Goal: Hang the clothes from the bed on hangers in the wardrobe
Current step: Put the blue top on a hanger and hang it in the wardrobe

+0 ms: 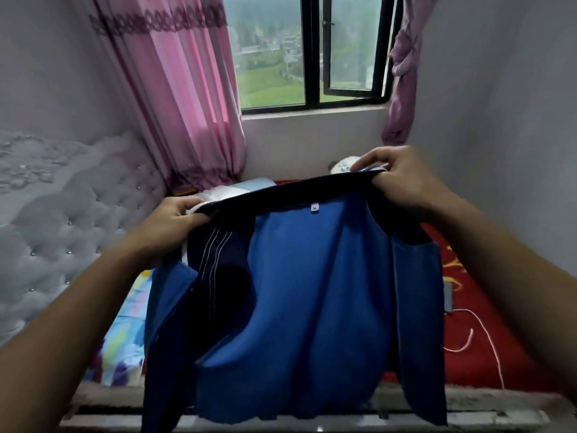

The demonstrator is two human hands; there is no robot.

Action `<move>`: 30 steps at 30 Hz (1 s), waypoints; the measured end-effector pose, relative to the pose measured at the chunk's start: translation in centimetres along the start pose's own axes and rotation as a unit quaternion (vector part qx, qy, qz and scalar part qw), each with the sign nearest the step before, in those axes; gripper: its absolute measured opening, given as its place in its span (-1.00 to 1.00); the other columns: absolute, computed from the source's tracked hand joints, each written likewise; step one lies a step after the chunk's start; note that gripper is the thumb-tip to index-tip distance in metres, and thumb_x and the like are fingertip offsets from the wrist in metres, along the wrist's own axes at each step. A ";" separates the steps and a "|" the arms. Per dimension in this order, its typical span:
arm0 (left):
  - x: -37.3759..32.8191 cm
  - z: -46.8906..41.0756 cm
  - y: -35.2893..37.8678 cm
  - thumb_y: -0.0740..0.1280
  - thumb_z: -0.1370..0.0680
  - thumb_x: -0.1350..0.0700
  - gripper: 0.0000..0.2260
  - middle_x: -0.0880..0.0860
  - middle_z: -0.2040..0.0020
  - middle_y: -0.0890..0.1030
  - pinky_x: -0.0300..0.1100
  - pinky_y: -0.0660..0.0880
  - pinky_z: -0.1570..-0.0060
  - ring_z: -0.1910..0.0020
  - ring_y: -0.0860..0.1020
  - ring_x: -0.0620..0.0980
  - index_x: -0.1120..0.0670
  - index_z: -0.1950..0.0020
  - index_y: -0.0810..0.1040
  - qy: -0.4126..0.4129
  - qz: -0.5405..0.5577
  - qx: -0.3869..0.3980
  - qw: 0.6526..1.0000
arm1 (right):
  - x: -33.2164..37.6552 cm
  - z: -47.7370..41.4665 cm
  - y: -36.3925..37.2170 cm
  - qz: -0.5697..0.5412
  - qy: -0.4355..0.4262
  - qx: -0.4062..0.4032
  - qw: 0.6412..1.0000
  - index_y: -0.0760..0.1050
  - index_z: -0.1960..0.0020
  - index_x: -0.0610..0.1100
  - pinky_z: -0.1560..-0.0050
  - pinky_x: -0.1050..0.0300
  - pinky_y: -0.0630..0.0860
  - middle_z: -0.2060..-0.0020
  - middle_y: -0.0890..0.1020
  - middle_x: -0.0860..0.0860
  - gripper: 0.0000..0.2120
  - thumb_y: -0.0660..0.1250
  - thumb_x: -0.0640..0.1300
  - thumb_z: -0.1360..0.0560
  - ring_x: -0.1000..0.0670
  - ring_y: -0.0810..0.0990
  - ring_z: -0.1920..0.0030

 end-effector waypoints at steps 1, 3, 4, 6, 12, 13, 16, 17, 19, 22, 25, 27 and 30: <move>0.6 -0.5 0.0 0.29 -0.54 0.29 -0.89 -0.09 0.40 0.59 -0.42 0.43 0.41 0.39 0.52 -0.21 0.16 0.12 0.59 -0.008 -0.011 -0.004 1.000 | -0.6 -0.2 0.7 0.003 0.010 0.012 1.000 0.66 0.09 -0.12 0.28 0.49 0.44 0.21 0.64 0.05 -0.74 0.27 -0.40 -0.44 0.12 0.55 0.22; 2.9 -1.6 0.2 0.29 -0.55 0.30 -0.88 -0.07 0.39 0.59 -0.39 0.42 0.42 0.36 0.50 -0.17 0.16 0.15 0.59 -0.029 -0.032 -0.001 0.999 | -3.0 -0.5 2.6 -0.013 0.048 0.044 0.998 0.65 0.11 -0.15 0.32 0.49 0.42 0.26 0.62 0.01 -0.77 0.31 -0.41 -0.43 0.13 0.54 0.28; 4.4 -2.2 0.4 0.31 -0.54 0.29 -0.89 -0.02 0.36 0.58 -0.35 0.41 0.40 0.33 0.49 -0.14 0.17 0.15 0.59 -0.039 -0.046 0.004 0.998 | -4.8 -0.5 3.9 -0.027 0.078 0.065 0.994 0.64 0.13 -0.14 0.35 0.45 0.44 0.28 0.63 -0.01 -0.77 0.32 -0.42 -0.43 0.12 0.55 0.32; 8.3 -3.8 0.9 0.37 -0.51 0.22 -0.94 0.07 0.32 0.58 -0.24 0.40 0.33 0.29 0.47 -0.08 0.15 0.17 0.61 -0.061 -0.102 0.006 0.993 | -8.9 -0.6 6.6 -0.012 0.125 0.092 0.988 0.63 0.16 -0.10 0.33 0.31 0.50 0.27 0.64 -0.04 -0.77 0.33 -0.40 -0.44 0.05 0.58 0.32; 21.2 -9.6 5.3 0.42 -0.43 0.22 -0.82 0.09 0.30 0.58 -0.10 0.39 0.21 0.17 0.59 0.14 0.03 0.31 0.50 -0.150 -0.233 0.008 0.961 | -23.0 -2.7 15.9 0.218 0.196 0.159 0.943 0.61 0.01 0.05 -0.06 0.05 0.50 -0.02 0.68 -0.05 -0.69 0.24 -0.24 -0.37 -0.12 0.60 -0.05; 23.1 -11.2 6.3 0.40 -0.44 0.21 -0.82 0.10 0.30 0.57 -0.11 0.35 0.22 0.15 0.59 0.15 0.03 0.32 0.48 -0.160 -0.237 0.005 0.958 | -24.8 -3.8 17.1 0.224 0.212 0.158 0.938 0.60 -0.01 0.04 -0.07 0.03 0.51 -0.04 0.67 -0.06 -0.68 0.23 -0.24 -0.37 -0.13 0.60 -0.06; 27.3 -17.9 8.8 0.35 -0.47 0.19 -0.88 0.18 0.23 0.61 -0.10 0.34 0.20 0.08 0.58 0.20 0.08 0.27 0.51 -0.173 -0.215 -0.003 0.961 | -29.0 -9.2 19.9 0.227 0.248 0.133 0.932 0.57 0.05 0.02 0.05 0.01 0.51 0.03 0.66 -0.07 -0.72 0.19 -0.23 -0.37 -0.14 0.60 0.03; 28.4 -20.6 9.3 0.33 -0.47 0.16 -0.93 0.21 0.17 0.64 -0.08 0.38 0.16 0.06 0.58 0.21 0.11 0.21 0.55 -0.178 -0.206 -0.010 0.962 | -30.0 -11.6 20.6 0.229 0.256 0.118 0.932 0.55 0.09 0.02 0.09 0.02 0.50 0.05 0.65 -0.06 -0.75 0.18 -0.22 -0.37 -0.14 0.60 0.06; 30.3 -26.2 10.1 0.25 -0.43 0.06 -0.84 0.23 0.10 0.64 -0.04 0.45 0.10 0.04 0.57 0.25 0.12 0.15 0.54 -0.183 -0.195 -0.029 0.963 | -31.7 -16.6 21.9 0.237 0.262 0.088 0.931 0.53 0.11 0.04 0.13 0.04 0.49 0.04 0.64 -0.06 -0.77 0.18 -0.22 -0.38 -0.15 0.59 0.08; 32.3 -33.8 12.1 0.27 -0.47 0.14 -0.93 0.25 0.07 0.61 -0.12 0.33 0.18 0.04 0.54 0.27 0.11 0.18 0.43 -0.197 -0.174 -0.055 0.963 | -35.0 -22.9 23.5 0.245 0.273 0.026 0.930 0.56 0.00 -0.02 0.10 0.04 0.46 0.01 0.65 -0.08 -0.74 0.18 -0.23 -0.43 -0.17 0.58 0.02; 37.3 -38.9 15.6 0.36 -0.46 0.08 -0.83 0.19 -0.01 0.61 -0.12 0.38 0.12 -0.02 0.55 0.19 0.12 0.01 0.50 -0.227 -0.134 -0.034 0.964 | -40.3 -25.5 25.7 0.255 0.313 0.000 0.915 0.55 -0.14 -0.04 0.01 0.04 0.43 -0.12 0.59 -0.09 -0.71 0.22 -0.20 -0.46 -0.18 0.54 -0.10; 41.6 -40.0 18.2 0.44 -0.41 -0.06 -0.55 0.16 -0.17 0.55 -0.05 0.45 -0.08 -0.16 0.51 0.17 0.10 -0.21 0.45 -0.246 -0.146 0.009 0.958 | -44.9 -24.7 28.2 0.263 0.351 0.046 0.897 0.47 -0.29 -0.04 -0.17 0.00 0.43 -0.23 0.51 -0.12 -0.62 0.28 -0.11 -0.48 -0.19 0.47 -0.24; 46.9 -38.8 20.7 0.44 -0.41 -0.11 -0.44 0.17 -0.26 0.45 0.02 0.39 -0.21 -0.26 0.43 0.18 0.11 -0.31 0.40 -0.272 -0.204 0.050 0.939 | -50.7 -20.4 31.8 0.254 0.416 0.147 0.861 0.37 -0.40 -0.04 -0.27 -0.05 0.42 -0.30 0.44 -0.16 -0.46 0.37 0.01 -0.46 -0.21 0.42 -0.31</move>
Point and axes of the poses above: each hand's wrist, its own z-axis away from the middle knuckle, its own y-axis out of the palm, x = y × z, the point moved 5 cm from there along -z, towards the middle knuckle
